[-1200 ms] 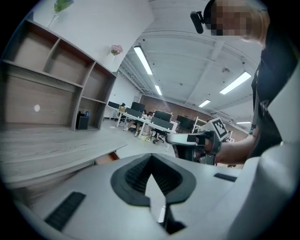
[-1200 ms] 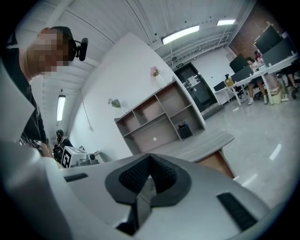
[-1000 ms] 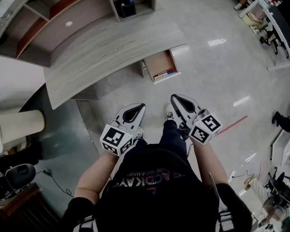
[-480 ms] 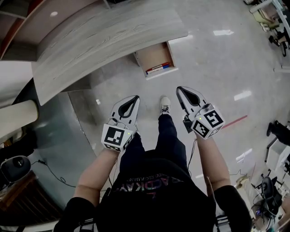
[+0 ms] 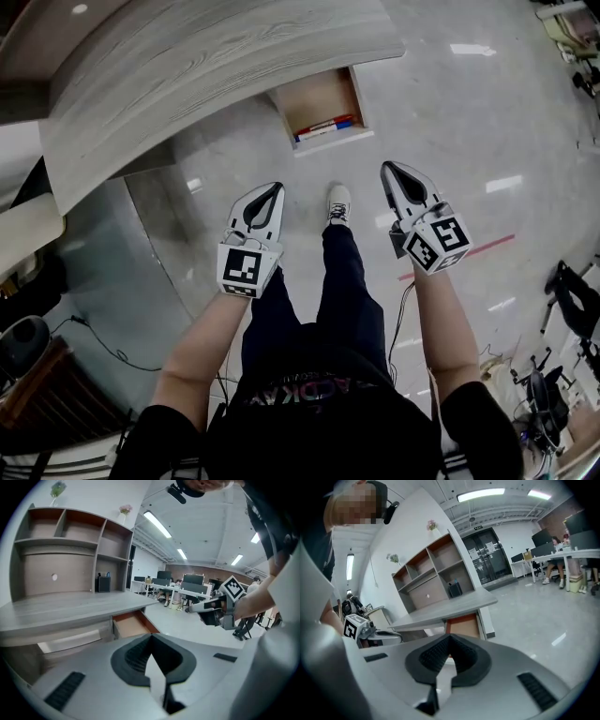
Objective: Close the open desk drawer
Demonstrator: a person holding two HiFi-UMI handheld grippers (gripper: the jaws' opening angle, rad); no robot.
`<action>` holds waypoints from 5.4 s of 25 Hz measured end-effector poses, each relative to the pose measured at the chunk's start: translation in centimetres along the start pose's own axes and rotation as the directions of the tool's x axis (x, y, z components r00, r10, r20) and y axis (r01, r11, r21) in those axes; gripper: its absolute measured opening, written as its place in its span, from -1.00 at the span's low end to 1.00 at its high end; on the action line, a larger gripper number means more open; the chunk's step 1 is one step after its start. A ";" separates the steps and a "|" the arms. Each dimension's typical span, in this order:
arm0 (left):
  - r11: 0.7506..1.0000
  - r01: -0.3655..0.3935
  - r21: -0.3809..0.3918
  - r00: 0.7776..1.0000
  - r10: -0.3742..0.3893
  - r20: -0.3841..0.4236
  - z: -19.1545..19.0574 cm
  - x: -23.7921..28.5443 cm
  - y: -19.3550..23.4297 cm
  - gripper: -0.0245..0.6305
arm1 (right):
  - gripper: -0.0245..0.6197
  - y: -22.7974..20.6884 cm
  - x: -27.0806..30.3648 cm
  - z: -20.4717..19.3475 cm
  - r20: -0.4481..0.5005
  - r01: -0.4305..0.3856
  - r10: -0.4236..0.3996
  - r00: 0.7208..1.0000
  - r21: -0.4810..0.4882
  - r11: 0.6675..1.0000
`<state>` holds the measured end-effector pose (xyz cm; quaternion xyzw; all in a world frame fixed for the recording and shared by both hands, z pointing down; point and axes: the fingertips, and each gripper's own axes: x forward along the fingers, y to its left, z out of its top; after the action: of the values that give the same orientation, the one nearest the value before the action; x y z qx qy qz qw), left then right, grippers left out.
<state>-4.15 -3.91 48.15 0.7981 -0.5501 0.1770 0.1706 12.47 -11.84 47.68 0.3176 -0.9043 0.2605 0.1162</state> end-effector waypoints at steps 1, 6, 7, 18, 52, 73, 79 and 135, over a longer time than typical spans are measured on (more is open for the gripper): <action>1.000 -0.006 0.006 1.000 0.006 -0.006 -0.5 0.4 0.1 -0.89 | -0.88 -0.5 0.3 -0.3 -0.006 0.007 -0.007 1.000 -0.006 1.000; 0.999 -0.043 0.014 0.998 0.043 -0.033 -2.4 2.2 0.5 -0.89 | -0.82 -3.5 1.6 -2.1 -0.046 0.023 -0.025 0.999 -0.036 0.999; 0.999 -0.051 0.014 0.998 0.052 -0.035 -2.7 2.6 0.6 -0.89 | -0.76 -4.1 1.9 -2.5 -0.055 0.024 -0.027 0.998 -0.042 0.999; 0.993 -0.122 0.001 0.986 0.121 -0.111 -8.2 5.9 2.1 -0.50 | -0.42 -9.0 6.3 -9.3 -0.239 -0.014 -0.035 0.970 -0.199 0.980; 0.987 -0.160 -0.013 0.986 0.159 -0.058 -6.9 10.9 3.5 -0.52 | -0.40 -8.7 12.0 -8.8 -0.278 -0.120 0.011 0.961 -0.378 0.918; 0.976 -0.215 -0.017 0.977 0.215 -0.010 -3.7 12.3 6.1 -0.55 | -0.42 -9.3 14.1 -5.2 -0.162 -0.009 -0.037 0.986 -0.276 0.961; 0.971 -0.235 -0.034 0.972 0.235 0.000 -2.0 13.6 7.8 -0.55 | -0.42 -10.1 16.1 -3.0 -0.138 0.022 -0.054 0.989 -0.223 0.975; 0.967 -0.018 -0.254 0.997 0.037 0.071 5.0 1.6 2.2 -0.89 | -0.87 4.7 10.4 4.9 -0.023 -0.041 0.041 0.999 -0.017 0.999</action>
<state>-5.24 -8.29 44.67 0.7682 -0.5851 0.0778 0.2479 1.20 -16.72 45.65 0.2949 -0.9115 0.2587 0.1239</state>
